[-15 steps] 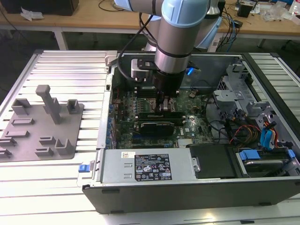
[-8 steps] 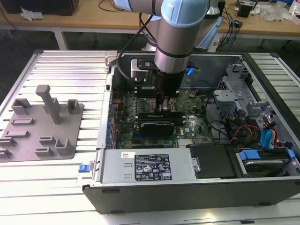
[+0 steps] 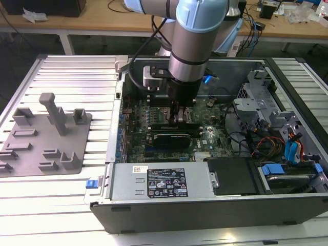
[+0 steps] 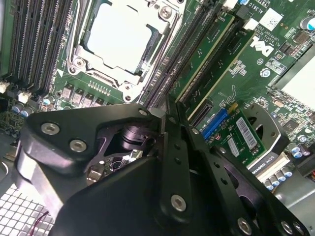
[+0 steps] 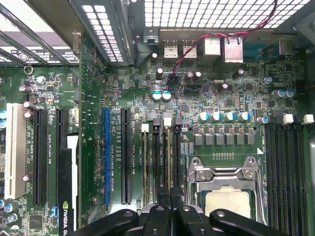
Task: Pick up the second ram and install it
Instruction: 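Insert the second ram into the second slot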
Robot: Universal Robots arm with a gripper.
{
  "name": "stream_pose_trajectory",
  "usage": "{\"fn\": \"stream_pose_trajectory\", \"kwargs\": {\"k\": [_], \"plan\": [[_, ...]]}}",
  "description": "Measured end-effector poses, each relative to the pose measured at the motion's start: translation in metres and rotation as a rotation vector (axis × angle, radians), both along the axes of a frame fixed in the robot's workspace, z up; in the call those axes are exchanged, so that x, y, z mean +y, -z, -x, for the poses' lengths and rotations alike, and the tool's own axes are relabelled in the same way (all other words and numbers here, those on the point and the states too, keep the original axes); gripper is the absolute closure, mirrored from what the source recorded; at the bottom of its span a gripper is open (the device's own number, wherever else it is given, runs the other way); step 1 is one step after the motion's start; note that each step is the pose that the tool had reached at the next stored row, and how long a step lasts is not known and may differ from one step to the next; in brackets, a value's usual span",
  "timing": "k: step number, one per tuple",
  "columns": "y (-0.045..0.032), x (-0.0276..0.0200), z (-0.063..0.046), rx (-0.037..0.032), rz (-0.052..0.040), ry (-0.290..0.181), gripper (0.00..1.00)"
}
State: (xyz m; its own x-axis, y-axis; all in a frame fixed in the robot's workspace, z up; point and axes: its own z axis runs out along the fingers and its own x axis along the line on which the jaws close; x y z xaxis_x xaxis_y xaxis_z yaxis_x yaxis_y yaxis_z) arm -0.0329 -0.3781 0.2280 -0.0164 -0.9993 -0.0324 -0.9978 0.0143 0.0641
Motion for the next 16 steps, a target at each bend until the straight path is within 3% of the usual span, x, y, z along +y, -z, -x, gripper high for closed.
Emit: {"fn": "stream_pose_trajectory", "kwargs": {"k": [14,15,16], "plan": [[0.0030,0.0000,0.0001,0.0001,0.0000,0.000,0.91],[0.0031,0.0000,0.0000,0.0000,-0.0001,0.000,0.90],[0.0032,0.0000,0.0000,0.0000,0.0000,0.000,0.83]]}}
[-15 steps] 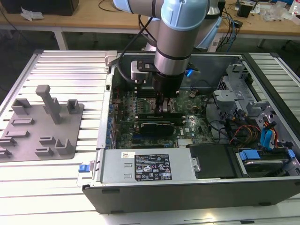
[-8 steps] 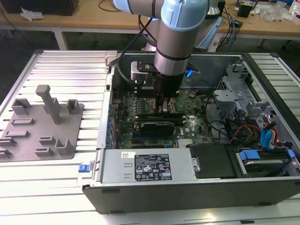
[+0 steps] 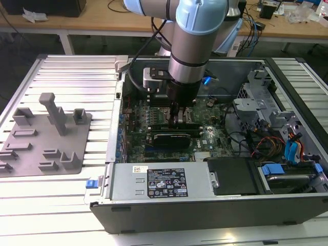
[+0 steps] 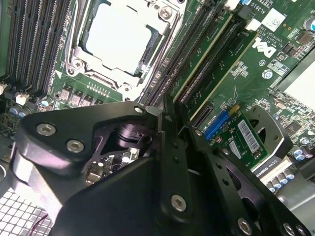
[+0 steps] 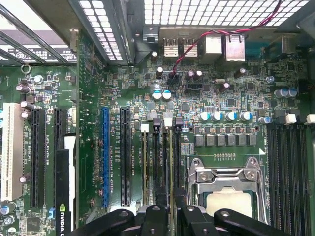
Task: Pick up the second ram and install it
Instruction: 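Insert the second ram into the second slot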
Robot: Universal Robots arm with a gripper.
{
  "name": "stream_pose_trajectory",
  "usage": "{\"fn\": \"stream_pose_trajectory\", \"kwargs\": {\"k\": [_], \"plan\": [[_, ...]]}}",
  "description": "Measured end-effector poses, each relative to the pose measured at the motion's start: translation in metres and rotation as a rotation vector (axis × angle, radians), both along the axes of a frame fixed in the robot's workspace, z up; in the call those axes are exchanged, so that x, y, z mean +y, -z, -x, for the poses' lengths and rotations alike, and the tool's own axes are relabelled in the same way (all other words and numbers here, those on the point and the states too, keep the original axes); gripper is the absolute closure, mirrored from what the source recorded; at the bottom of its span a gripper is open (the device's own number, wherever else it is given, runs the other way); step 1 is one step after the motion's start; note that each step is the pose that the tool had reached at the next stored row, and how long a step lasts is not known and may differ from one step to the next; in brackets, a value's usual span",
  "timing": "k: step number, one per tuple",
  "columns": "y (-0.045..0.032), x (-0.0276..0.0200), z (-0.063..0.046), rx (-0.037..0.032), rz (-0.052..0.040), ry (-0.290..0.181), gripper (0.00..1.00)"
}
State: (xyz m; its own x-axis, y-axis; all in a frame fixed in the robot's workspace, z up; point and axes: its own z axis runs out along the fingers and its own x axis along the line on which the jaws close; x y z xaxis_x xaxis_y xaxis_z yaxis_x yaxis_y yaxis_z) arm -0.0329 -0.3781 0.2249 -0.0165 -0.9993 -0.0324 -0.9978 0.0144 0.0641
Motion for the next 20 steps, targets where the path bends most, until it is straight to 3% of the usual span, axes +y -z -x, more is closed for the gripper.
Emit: {"fn": "stream_pose_trajectory", "kwargs": {"k": [6,9,11,14,18,20], "plan": [[-0.0117,0.0000,0.000,0.0000,-0.0001,0.000,0.83],[-0.0257,0.0000,0.000,0.0000,-0.0001,0.000,0.83],[-0.0263,0.0000,-0.001,-0.0001,-0.0010,0.000,0.83],[-0.0263,0.0000,-0.014,0.0000,-0.0008,0.000,0.83],[-0.0263,0.0000,-0.015,0.0000,-0.0008,0.000,0.83],[-0.0263,0.0000,-0.015,0.0000,-0.0008,0.000,0.91]]}}
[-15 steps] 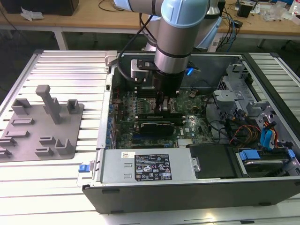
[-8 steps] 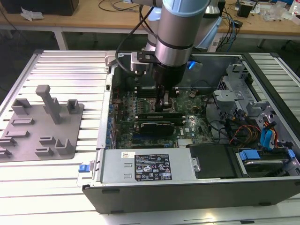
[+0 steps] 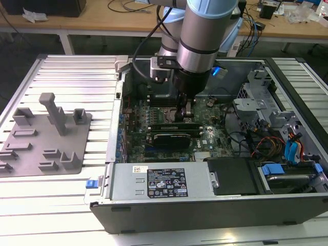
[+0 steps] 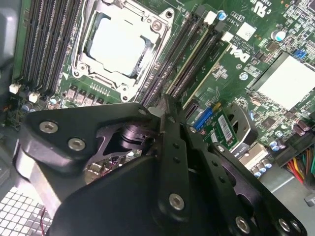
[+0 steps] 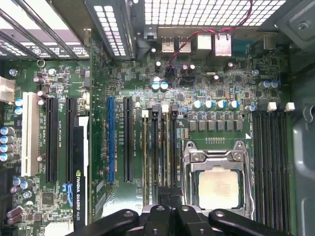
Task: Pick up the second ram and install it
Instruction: 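Insert the second ram into the second slot, then press down the second ram until it locks into place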
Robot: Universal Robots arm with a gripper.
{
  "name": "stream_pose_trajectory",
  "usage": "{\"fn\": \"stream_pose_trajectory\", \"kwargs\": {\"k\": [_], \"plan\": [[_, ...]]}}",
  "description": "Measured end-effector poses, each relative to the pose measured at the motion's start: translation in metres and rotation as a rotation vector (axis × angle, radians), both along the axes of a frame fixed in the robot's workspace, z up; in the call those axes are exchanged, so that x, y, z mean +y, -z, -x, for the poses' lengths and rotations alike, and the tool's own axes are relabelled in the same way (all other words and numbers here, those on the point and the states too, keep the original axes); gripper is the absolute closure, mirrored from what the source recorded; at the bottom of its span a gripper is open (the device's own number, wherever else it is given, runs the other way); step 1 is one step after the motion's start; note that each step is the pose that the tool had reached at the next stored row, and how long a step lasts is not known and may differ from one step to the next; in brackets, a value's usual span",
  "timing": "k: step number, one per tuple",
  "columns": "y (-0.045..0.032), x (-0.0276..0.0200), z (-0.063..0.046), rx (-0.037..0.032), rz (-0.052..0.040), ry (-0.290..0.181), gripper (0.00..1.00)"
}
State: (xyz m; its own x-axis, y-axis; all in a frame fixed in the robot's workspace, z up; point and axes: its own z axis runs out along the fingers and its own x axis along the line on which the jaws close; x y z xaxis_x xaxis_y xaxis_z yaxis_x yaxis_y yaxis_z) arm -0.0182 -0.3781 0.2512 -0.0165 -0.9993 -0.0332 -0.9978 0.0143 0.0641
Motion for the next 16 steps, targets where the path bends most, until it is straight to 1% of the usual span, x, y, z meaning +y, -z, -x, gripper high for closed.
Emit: {"fn": "stream_pose_trajectory", "kwargs": {"k": [3,5,16], "plan": [[0.0000,0.0000,-0.0003,0.0000,0.0000,0.000,0.92],[0.0003,0.0019,-0.0002,-0.0002,-0.0012,0.000,0.92],[0.0003,0.0024,-0.0001,-0.0002,-0.0012,0.000,0.92]]}}
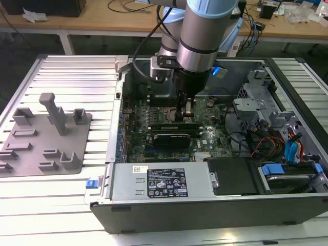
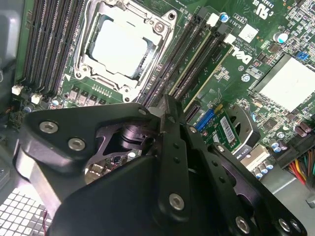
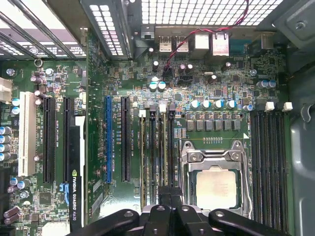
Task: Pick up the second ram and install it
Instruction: 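Press down the second ram until it locks into place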
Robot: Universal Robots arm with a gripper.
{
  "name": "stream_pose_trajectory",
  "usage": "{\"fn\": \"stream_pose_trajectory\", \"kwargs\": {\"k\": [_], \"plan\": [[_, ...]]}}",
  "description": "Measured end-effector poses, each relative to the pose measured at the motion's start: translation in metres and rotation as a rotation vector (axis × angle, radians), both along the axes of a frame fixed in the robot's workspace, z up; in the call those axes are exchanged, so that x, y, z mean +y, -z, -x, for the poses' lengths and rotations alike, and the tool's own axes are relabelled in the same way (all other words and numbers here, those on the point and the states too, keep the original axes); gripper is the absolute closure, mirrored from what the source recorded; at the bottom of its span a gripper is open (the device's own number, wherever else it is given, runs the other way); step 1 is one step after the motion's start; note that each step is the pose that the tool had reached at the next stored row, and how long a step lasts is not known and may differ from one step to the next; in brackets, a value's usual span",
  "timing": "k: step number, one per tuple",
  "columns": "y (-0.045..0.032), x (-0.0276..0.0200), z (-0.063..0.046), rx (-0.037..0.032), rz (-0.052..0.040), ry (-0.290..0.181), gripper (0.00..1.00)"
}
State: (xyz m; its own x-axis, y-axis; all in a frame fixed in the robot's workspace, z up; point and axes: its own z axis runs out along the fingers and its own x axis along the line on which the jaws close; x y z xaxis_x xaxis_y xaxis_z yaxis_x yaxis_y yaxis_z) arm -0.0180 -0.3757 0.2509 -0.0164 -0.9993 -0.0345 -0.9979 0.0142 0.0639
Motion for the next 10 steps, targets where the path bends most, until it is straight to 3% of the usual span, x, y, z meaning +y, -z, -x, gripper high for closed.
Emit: {"fn": "stream_pose_trajectory", "kwargs": {"k": [3,10], "plan": [[0.0000,0.0001,-0.001,0.0001,0.0000,0.000,0.92],[0.0001,0.0000,-0.039,0.0007,0.0000,0.000,0.92]]}}
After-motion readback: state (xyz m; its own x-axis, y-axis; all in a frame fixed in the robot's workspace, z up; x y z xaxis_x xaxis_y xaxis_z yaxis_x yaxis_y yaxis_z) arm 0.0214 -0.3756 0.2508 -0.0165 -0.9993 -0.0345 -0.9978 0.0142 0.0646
